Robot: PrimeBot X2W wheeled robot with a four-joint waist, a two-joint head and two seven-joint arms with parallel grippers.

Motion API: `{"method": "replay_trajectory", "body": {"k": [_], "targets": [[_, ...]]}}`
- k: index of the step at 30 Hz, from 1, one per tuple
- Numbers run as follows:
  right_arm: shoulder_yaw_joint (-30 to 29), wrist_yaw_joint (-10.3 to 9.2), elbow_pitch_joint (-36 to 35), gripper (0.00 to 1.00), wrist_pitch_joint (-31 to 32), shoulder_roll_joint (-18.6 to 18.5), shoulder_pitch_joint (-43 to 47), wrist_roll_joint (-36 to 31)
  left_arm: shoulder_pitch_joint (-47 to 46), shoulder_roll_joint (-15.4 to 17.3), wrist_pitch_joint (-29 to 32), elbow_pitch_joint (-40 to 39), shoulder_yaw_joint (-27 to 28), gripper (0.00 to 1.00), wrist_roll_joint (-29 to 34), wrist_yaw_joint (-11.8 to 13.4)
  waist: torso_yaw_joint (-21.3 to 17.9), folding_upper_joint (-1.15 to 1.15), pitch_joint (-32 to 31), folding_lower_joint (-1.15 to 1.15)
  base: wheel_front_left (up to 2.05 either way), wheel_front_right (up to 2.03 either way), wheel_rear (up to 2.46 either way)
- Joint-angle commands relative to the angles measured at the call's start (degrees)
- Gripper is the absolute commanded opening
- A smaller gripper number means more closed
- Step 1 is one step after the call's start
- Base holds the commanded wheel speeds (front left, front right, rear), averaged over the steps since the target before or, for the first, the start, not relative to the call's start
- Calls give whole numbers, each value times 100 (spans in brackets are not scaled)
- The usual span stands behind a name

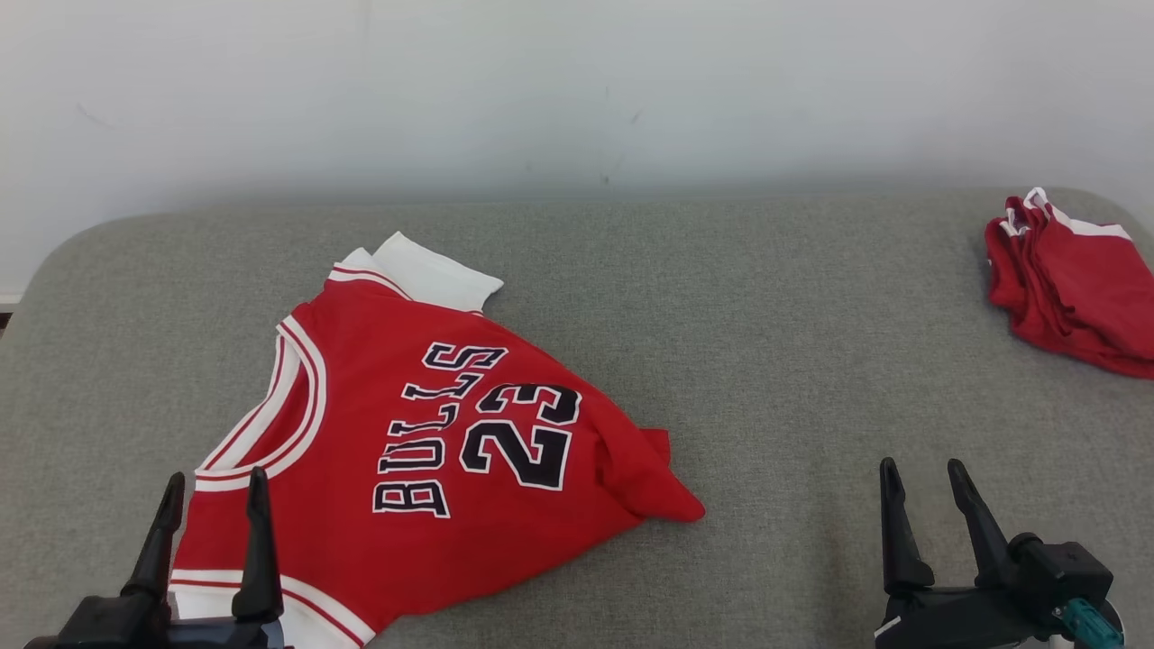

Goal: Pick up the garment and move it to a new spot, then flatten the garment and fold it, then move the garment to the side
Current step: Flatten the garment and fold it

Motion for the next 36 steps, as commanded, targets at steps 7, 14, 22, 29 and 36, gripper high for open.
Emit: {"method": "replay_trajectory", "body": {"k": [7, 14, 22, 29, 36], "targets": [[125, -16, 139, 100, -60, -7, -20, 70, 23, -349, -20, -60, 304, 100, 445, -445, -86, 0, 107, 0, 0, 0, 0], [396, -16, 289, 100, -78, -49, -139, 42, 73, -421, -21, 157, 405, 100, 736, -707, -55, 0, 80, 0, 0, 0, 0], [1002, -16, 672, 100, 184, -235, -577, 120, 11, -559, -21, 275, 462, 100, 861, -811, 132, 0, 35, 0, 0, 0, 0], [1510, -16, 1454, 100, 320, -334, -1283, 213, -76, -705, -22, 279, 439, 100, 905, -844, 424, 0, 114, 0, 0, 0, 0], [1972, -16, 2261, 100, 234, -355, -1713, 421, -175, -788, -22, 316, 361, 100, 947, -871, 732, 0, 166, 0, 0, 0, 0]]}}
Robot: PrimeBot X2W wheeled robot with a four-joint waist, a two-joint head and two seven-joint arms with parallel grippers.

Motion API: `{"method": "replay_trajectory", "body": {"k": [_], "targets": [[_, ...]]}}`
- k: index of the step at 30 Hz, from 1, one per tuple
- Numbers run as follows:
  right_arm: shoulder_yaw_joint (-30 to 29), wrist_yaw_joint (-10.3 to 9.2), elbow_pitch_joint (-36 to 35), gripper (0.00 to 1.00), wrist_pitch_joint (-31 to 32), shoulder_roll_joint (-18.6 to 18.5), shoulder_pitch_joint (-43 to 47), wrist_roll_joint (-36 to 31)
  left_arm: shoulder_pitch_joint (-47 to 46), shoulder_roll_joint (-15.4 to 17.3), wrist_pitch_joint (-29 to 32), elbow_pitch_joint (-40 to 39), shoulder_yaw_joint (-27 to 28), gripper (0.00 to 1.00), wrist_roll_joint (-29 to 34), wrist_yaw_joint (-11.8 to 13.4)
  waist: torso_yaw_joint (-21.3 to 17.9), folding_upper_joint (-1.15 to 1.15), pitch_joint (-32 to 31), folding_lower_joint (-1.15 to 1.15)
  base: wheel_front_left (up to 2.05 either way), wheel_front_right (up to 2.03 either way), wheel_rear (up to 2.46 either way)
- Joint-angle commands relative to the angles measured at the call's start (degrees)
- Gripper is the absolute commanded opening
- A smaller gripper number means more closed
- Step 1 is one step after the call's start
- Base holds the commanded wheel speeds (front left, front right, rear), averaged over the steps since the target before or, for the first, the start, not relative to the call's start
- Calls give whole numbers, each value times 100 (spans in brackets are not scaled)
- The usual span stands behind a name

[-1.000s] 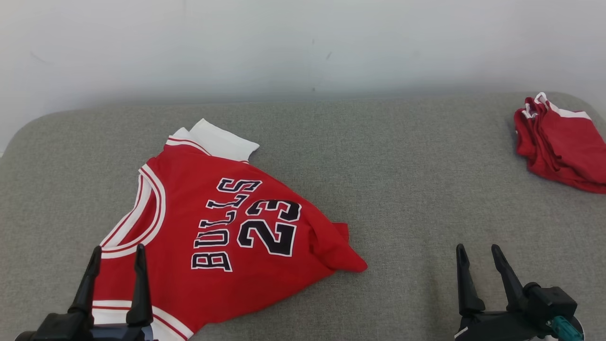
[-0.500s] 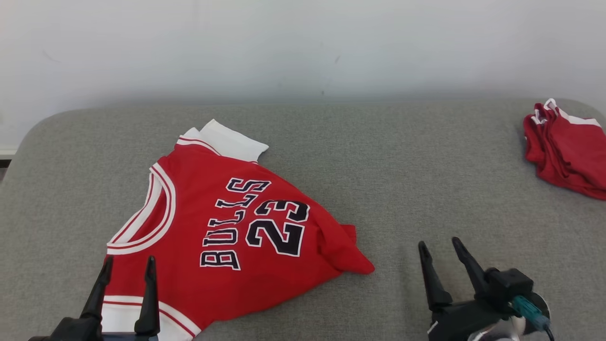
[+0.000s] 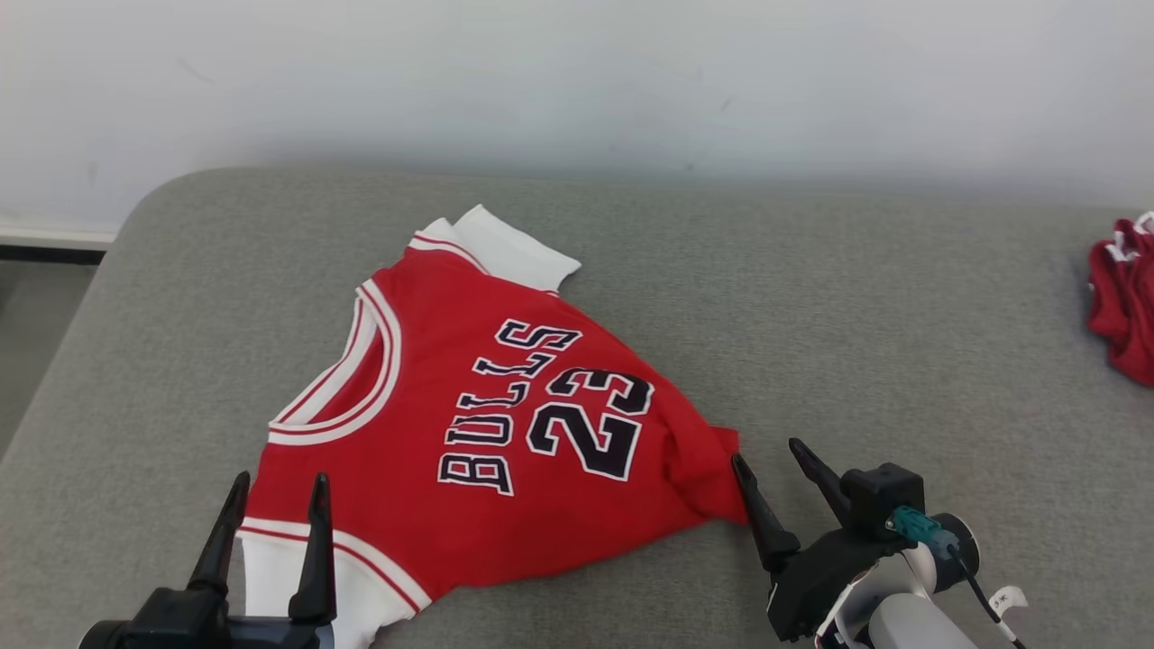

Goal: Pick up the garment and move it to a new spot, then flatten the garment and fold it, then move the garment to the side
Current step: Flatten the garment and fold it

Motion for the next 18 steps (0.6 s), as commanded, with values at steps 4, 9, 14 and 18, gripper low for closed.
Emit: {"method": "replay_trajectory", "body": {"k": [4, 9, 14, 18], "targets": [[167, -16, 248, 100, -128, -51, -1, 207, -83, -63, -18, -3, -28, 100, 8, -23, 282, 0, 41, 0, 0, 0, 0], [451, -16, 674, 64, -89, -46, -68, 439, 13, -122, -18, -34, -51, 100, 37, -29, 353, 0, 48, 0, 0, 0, 0], [544, -16, 965, 0, -228, -100, -281, 655, 57, -123, -18, 27, -4, 100, 61, -32, 316, 0, -2, 0, 0, 0, 0], [425, -16, 773, 0, -370, -282, -375, 681, 100, -94, -18, 41, 68, 100, 74, -32, 180, 0, -91, 0, 0, 0, 0]]}}
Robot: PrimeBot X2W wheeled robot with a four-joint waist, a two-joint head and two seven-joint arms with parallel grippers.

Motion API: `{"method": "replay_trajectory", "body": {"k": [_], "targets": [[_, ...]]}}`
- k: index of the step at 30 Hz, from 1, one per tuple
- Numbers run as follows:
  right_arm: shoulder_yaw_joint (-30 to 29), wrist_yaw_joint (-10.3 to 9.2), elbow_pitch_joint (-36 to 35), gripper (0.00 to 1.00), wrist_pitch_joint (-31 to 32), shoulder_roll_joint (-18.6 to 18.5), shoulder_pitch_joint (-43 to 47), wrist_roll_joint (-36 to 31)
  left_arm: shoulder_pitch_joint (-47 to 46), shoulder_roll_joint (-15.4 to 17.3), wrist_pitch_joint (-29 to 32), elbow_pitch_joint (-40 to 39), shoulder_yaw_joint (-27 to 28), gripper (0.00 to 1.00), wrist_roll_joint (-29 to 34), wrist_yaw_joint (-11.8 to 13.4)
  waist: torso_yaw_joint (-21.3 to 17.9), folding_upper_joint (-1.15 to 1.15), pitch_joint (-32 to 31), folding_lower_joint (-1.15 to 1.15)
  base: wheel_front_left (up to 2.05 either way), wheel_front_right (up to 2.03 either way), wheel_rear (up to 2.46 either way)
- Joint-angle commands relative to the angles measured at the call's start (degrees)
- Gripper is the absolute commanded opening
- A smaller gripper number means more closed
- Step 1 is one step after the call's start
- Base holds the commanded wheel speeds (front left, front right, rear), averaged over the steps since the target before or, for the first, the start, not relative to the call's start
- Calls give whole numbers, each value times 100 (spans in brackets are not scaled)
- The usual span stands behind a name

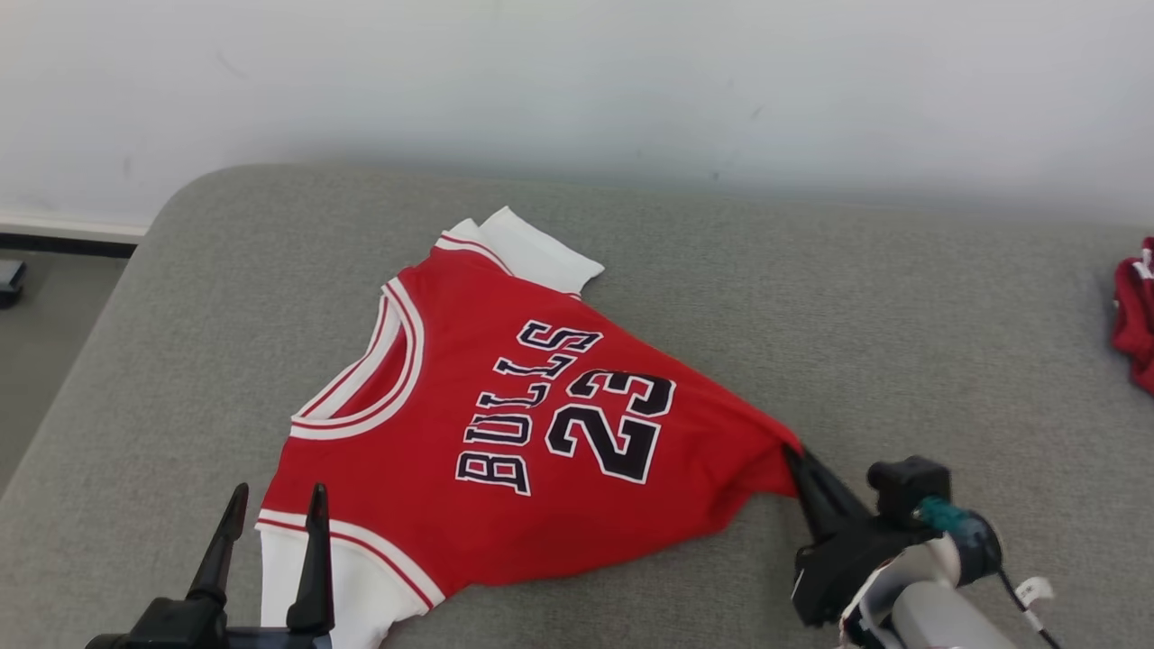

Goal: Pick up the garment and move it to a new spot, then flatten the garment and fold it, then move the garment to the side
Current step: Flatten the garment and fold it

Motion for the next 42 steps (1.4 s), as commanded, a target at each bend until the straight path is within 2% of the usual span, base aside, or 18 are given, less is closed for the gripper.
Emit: {"method": "replay_trajectory", "body": {"k": [1, 8, 14, 21, 25, 29, 35, 42], "targets": [[-66, -16, -92, 0, -41, -72, -25, 41, 49, 21, -18, 12, 29, 100, 19, -5, -105, 0, -66, 0, 0, 0, 0], [-688, -16, -1092, 0, -49, -573, 51, -247, 122, -5, -18, 35, 58, 100, 14, 0, -421, 0, -210, 0, 0, 0, 0], [-1199, -16, -1637, 0, 21, -952, 137, -431, 137, -23, -18, 34, 28, 100, 28, 0, -487, 0, -259, 0, 0, 0, 0], [-1543, -16, -2044, 0, 355, -1087, 342, -517, 145, -61, -18, 41, 46, 100, 1, 0, -416, 0, -206, 0, 0, 0, 0], [-1569, -16, -2167, 0, 533, -991, 308, -595, 93, -85, -18, 54, 55, 100, 1, -1, -337, 0, -134, 0, 0, 0, 0], [-1340, -16, -1984, 0, 672, -879, -147, -685, -58, -109, -18, 89, -35, 100, 8, -1, -164, 0, -9, 0, 0, 0, 0], [-867, -16, -1284, 0, 618, -548, -1111, -687, -244, -152, -18, 112, -144, 100, -3, -1, 113, 0, 172, 0, 0, 0, 0], [-120, -16, -165, 0, 358, 63, -2197, -640, -512, -202, -18, 225, -317, 100, -83, -1, 429, 0, 389, 0, 0, 0, 0]]}}
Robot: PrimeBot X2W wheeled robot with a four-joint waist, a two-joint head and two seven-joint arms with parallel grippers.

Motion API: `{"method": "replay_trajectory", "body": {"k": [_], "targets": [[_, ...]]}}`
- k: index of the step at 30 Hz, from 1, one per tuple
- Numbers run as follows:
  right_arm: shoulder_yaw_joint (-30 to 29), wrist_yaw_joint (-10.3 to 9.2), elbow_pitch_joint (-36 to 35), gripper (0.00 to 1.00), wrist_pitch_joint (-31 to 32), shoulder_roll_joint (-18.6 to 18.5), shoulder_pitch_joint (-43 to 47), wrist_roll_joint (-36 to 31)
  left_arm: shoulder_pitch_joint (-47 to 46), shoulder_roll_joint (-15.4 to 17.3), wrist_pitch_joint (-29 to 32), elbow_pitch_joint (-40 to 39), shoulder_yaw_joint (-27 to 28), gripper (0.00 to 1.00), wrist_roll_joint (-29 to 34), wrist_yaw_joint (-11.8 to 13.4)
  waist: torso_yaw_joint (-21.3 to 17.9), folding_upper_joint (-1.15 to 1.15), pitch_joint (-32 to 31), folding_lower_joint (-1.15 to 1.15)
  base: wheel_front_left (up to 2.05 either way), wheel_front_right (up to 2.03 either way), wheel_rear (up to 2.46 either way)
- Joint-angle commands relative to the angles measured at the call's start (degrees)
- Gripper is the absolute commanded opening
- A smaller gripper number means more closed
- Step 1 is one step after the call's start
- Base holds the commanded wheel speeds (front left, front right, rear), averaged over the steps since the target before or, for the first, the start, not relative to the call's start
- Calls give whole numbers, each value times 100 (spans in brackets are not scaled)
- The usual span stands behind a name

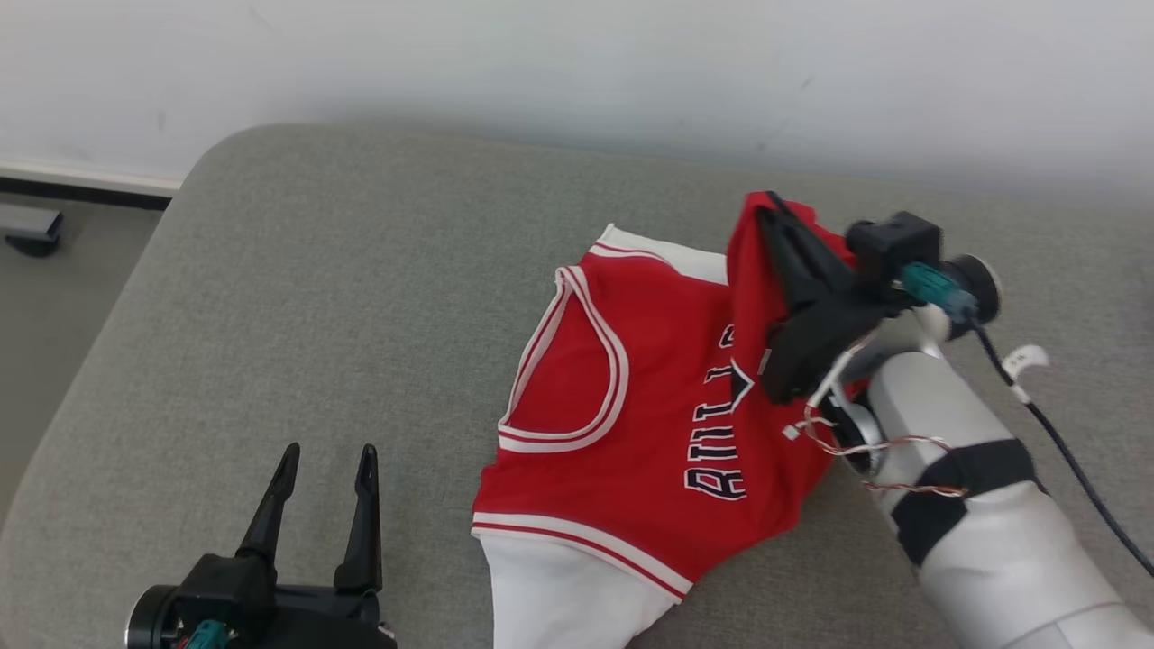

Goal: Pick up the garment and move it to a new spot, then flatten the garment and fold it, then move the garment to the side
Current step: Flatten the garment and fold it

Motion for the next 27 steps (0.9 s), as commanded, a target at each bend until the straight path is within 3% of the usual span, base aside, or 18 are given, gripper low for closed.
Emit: {"method": "replay_trajectory", "body": {"k": [1, 7, 8, 9, 15, 27], "targets": [[140, -16, 222, 0, -80, 99, -164, 67, -103, -23, -18, 35, -29, 100, -41, 7, 179, 0, 158, 0, 0, 0, 0], [797, -16, 1197, 0, -281, 413, -546, 333, -197, -42, -18, 118, -63, 100, -91, 7, 272, 0, 243, 0, 0, 0, 0], [861, -16, 1323, 60, -310, 432, -596, 373, -207, -43, -18, 126, -58, 100, -93, 7, 271, 0, 249, 0, 0, 0, 0], [917, -16, 1438, 100, -330, 454, -633, 443, -213, -44, -18, 133, -49, 100, -93, 7, 268, 0, 251, 0, 0, 0, 0], [1089, -16, 1612, 100, -450, 414, -716, 693, -142, 1, -18, 153, 83, 100, -53, 7, 89, 0, 165, 0, 0, 0, 0], [342, -16, -25, 100, -440, -512, 270, 559, 116, 46, -18, 54, 288, 100, -7, 7, -383, 0, -123, 0, 0, 0, 0]]}}
